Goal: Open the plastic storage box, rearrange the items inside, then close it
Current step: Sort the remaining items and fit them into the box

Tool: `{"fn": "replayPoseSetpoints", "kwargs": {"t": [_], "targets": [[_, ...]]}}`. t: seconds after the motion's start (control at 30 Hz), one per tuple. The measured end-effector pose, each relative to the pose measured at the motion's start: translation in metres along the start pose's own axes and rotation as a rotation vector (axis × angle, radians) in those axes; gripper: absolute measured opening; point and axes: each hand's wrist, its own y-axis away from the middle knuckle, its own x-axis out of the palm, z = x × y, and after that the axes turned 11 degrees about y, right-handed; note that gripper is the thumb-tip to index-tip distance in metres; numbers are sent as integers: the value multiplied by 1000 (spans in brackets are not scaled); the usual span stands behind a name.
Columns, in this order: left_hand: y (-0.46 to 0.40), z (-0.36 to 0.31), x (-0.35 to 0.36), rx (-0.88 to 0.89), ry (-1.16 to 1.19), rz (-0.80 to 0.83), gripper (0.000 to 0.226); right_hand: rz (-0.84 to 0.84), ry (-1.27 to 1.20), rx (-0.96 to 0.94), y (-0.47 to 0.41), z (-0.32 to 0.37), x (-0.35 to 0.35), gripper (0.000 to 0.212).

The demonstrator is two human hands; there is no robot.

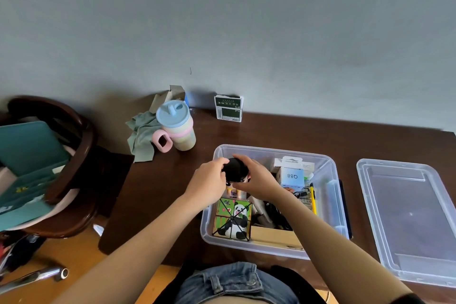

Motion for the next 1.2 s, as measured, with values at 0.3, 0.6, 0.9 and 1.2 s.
{"fn": "replayPoseSetpoints", "kwargs": {"t": [0.3, 0.6, 0.9, 1.2], "targets": [[-21, -13, 5, 207, -495, -12, 43, -51, -175, 295, 13, -26, 0, 52], [-43, -1, 6, 313, -576, 91, 51, 89, -286, 325, 5, -7, 11, 33], [-45, 6, 9, 360, -586, 65, 53, 191, -326, 307, 13, -2, 15, 36], [-30, -4, 10, 399, -340, -3, 39, 23, -337, 322, 60, -39, -29, 26]]}}
